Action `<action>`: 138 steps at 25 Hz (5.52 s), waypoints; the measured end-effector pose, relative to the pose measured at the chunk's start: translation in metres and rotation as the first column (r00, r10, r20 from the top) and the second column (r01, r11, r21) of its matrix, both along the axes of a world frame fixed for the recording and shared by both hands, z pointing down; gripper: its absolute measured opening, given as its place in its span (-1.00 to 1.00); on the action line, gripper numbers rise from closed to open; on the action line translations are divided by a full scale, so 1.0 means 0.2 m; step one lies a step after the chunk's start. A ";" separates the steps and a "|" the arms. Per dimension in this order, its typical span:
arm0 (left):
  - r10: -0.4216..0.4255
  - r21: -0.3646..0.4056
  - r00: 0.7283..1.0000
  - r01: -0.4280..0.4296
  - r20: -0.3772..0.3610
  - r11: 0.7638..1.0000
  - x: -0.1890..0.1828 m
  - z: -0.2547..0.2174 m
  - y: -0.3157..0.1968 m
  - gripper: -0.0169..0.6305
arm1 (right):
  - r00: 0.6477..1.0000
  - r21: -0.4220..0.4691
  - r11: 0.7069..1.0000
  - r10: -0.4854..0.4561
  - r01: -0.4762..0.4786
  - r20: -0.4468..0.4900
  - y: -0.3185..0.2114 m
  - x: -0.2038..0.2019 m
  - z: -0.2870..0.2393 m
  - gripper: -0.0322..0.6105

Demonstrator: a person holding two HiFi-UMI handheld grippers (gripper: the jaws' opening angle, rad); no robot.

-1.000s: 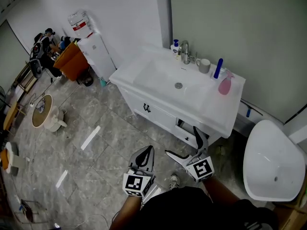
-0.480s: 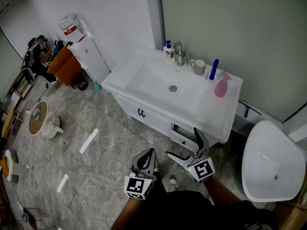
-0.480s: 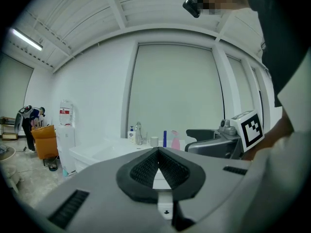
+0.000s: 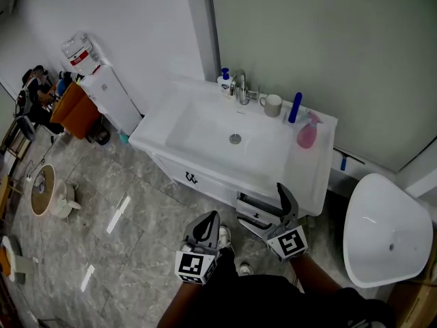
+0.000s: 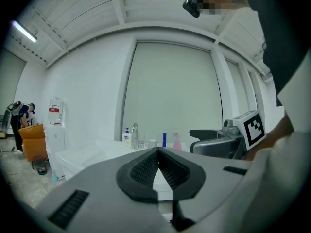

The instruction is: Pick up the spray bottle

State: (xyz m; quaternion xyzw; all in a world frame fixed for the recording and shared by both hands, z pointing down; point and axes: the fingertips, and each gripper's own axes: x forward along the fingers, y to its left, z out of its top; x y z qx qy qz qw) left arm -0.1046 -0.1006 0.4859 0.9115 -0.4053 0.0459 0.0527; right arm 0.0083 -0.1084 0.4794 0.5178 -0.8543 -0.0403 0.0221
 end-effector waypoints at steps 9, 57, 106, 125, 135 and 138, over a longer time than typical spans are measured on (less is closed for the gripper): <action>0.063 -0.003 0.998 -0.063 -0.015 0.998 0.03 -0.02 -0.36 -0.96 | 0.998 -0.013 0.998 0.058 -0.058 -0.002 -0.32 0.00 -0.03 0.94; 0.464 -0.014 0.886 -0.464 -0.010 0.886 0.78 0.02 -1.17 -0.96 | 0.816 -0.100 0.812 0.577 -0.575 -0.008 -0.89 0.93 0.14 0.94; 0.473 -0.083 0.881 -0.471 0.004 0.878 1.19 0.12 -1.40 -0.96 | 0.556 -0.206 0.529 0.824 -0.823 -0.107 -1.22 1.82 0.59 -0.24; 0.484 -0.064 0.875 -0.482 0.012 0.874 1.14 0.08 -1.33 -0.96 | 0.602 -0.153 0.585 0.791 -0.797 -0.111 -1.19 1.76 0.49 -0.49; 0.487 -0.055 0.873 -0.486 0.008 0.872 1.11 0.07 -1.26 -0.96 | 0.659 -0.104 0.651 0.750 -0.752 -0.061 -1.08 1.60 0.29 -0.49; 0.484 -0.052 0.875 -0.483 0.003 0.874 1.10 0.06 -1.24 -0.96 | 0.692 -0.078 0.687 0.720 -0.722 -0.061 -1.05 1.53 0.20 -0.49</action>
